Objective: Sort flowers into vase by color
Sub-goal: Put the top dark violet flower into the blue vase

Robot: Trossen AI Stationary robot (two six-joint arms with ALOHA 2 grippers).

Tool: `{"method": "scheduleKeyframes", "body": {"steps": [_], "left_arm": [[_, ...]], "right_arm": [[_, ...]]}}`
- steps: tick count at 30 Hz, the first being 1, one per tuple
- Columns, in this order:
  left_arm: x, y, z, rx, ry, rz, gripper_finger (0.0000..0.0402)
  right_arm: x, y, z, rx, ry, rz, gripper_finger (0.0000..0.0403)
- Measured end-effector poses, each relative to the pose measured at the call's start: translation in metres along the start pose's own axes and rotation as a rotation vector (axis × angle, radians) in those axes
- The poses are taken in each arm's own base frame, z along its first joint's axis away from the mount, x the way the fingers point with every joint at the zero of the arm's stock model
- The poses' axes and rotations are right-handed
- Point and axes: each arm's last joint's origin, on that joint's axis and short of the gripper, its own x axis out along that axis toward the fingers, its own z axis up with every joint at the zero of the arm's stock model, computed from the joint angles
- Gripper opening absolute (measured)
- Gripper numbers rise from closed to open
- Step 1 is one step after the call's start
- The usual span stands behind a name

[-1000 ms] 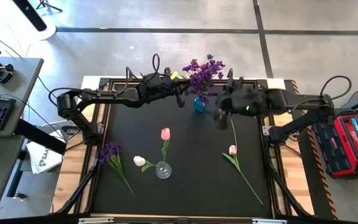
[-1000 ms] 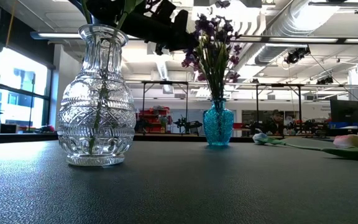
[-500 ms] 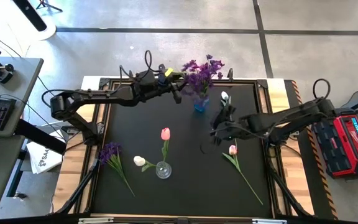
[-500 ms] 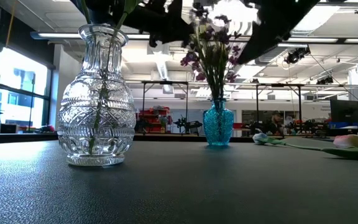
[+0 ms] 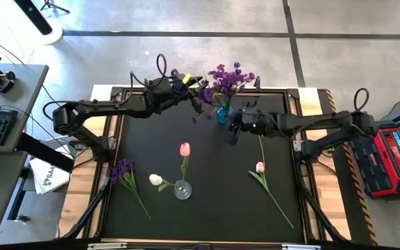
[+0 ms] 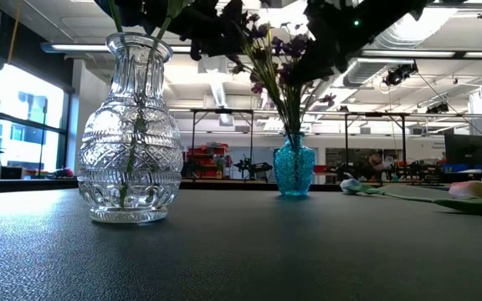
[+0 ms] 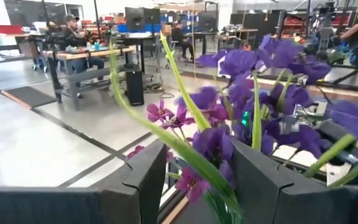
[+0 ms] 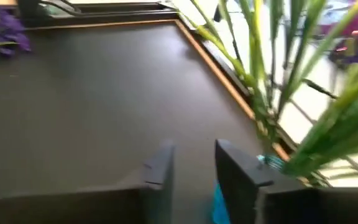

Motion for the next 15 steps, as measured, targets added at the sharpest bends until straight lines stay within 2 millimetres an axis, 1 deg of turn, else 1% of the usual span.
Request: {"method": "scheduleKeyframes", "body": {"steps": [4, 6, 11, 15], "left_arm": [[-0.001, 0.001, 0.002, -0.002, -0.007, 0.002, 0.0156], [-0.003, 0.001, 0.005, -0.004, -0.016, 0.002, 0.0156], [-0.014, 0.003, 0.018, -0.013, -0.047, -0.003, 0.0156], [-0.027, 0.002, 0.029, -0.012, -0.045, -0.020, 0.0156]], "right_arm": [[0.011, -0.006, 0.002, -0.025, -0.027, 0.050, 0.0022], [0.016, -0.007, 0.004, -0.041, -0.054, 0.048, 0.0006], [0.028, -0.011, 0.009, -0.010, -0.129, 0.021, 0.0015], [0.039, -0.019, 0.008, 0.055, -0.139, -0.057, 0.0007]]}}
